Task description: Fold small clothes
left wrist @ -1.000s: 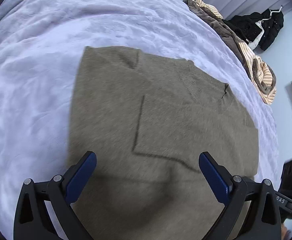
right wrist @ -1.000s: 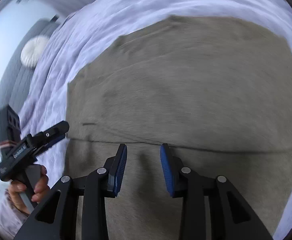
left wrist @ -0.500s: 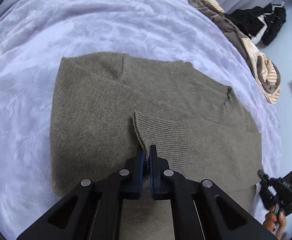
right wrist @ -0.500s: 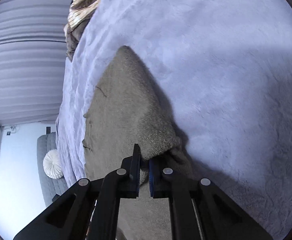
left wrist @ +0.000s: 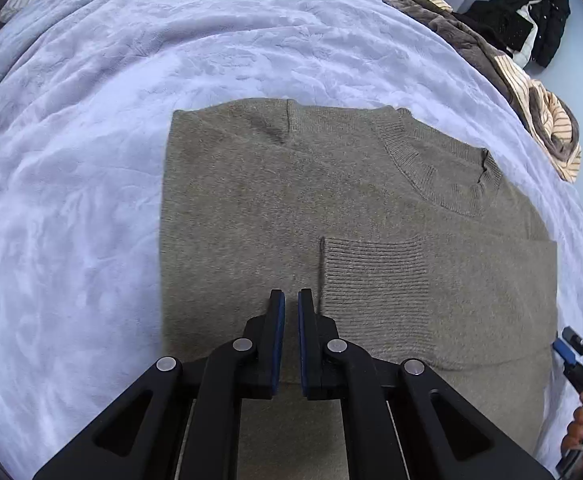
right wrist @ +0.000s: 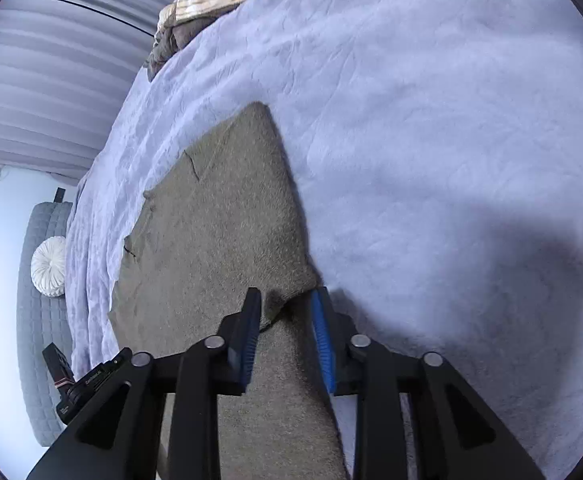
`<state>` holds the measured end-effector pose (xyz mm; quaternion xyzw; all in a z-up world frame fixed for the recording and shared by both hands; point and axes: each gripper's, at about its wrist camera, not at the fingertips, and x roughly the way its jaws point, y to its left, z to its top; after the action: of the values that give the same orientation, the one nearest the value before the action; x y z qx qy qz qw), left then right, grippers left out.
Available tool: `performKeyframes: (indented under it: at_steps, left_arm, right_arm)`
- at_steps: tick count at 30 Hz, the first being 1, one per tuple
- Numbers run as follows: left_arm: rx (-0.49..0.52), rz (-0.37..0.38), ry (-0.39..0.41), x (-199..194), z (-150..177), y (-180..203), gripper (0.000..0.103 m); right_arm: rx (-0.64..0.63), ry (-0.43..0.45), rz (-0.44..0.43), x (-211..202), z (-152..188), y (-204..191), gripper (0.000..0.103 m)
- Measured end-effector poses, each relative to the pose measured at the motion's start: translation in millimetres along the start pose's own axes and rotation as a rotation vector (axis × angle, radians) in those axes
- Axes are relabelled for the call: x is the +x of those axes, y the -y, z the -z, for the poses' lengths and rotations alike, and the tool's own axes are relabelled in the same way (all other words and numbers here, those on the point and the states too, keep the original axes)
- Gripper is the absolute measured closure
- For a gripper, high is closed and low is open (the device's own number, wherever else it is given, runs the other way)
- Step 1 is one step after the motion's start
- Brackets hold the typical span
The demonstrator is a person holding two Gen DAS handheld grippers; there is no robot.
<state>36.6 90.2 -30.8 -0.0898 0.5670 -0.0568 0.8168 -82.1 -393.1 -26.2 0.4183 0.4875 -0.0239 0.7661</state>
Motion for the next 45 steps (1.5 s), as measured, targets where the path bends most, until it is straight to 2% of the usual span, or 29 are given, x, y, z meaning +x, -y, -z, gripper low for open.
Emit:
performKeyframes:
  at_steps: [2, 4, 5, 6, 9, 10, 12, 15, 18, 22, 26, 29, 38, 39, 40, 41, 42, 45]
  left_arm:
    - [0.015, 0.011, 0.01, -5, 0, 3, 0.096]
    - [0.02, 0.029, 0.019, -8, -2, 9, 0.096]
    - [0.022, 0.04, 0.022, -9, -3, 13, 0.096]
    - [0.023, 0.051, 0.027, -8, -3, 17, 0.096]
    - [0.028, 0.029, 0.008, 6, -1, 25, 0.096]
    - [0.043, 0.001, -0.019, 17, 1, 27, 0.096]
    - [0.064, -0.048, -0.01, 26, 7, 25, 0.096]
    - [0.06, -0.03, -0.012, 19, 9, 19, 0.096]
    - [0.06, -0.06, -0.023, 8, 10, 13, 0.096]
    - [0.079, -0.093, -0.004, -6, 14, 11, 0.095]
    - [0.068, -0.072, -0.014, -12, 21, 11, 0.095]
    - [0.068, -0.071, -0.031, -15, 31, 10, 0.095]
    - [0.031, -0.061, -0.065, -22, 51, -4, 0.094]
    - [0.025, -0.063, -0.065, -23, 52, -7, 0.081]
    - [0.018, -0.07, -0.068, -25, 54, -10, 0.02]
    - [0.006, -0.089, -0.065, -26, 55, -11, 0.004]
    - [-0.002, -0.103, -0.027, -33, 57, -13, 0.002]
    - [-0.002, -0.089, -0.031, -36, 60, -17, 0.002]
  right_arm:
    - [0.053, -0.011, -0.018, 2, -7, 9, 0.064]
    - [0.096, -0.036, -0.071, 9, -12, 14, 0.064]
    - [0.093, -0.052, -0.069, 13, -14, 13, 0.067]
    - [0.063, -0.06, -0.04, 18, -16, 9, 0.074]
    - [-0.037, -0.07, 0.091, 33, -11, 0, 0.081]
    - [-0.06, -0.064, 0.114, 36, -10, -2, 0.081]
    - [-0.092, -0.05, 0.145, 33, -7, -7, 0.08]
    - [-0.148, -0.051, 0.202, 25, -1, -17, 0.077]
    - [-0.194, -0.038, 0.237, 12, 6, -25, 0.077]
    - [-0.184, -0.04, 0.227, -1, 20, -29, 0.077]
    - [-0.189, -0.063, 0.203, -3, 34, -39, 0.076]
    - [-0.219, -0.079, 0.198, 0, 43, -52, 0.067]
    - [-0.273, -0.153, 0.128, 19, 68, -88, 0.064]
    - [-0.282, -0.162, 0.109, 23, 72, -94, 0.064]
    - [-0.287, -0.173, 0.088, 26, 75, -101, 0.064]
    - [-0.291, -0.188, 0.058, 32, 79, -109, 0.064]
    - [-0.293, -0.204, 0.028, 38, 83, -117, 0.064]
    - [-0.294, -0.257, -0.056, 63, 94, -142, 0.063]
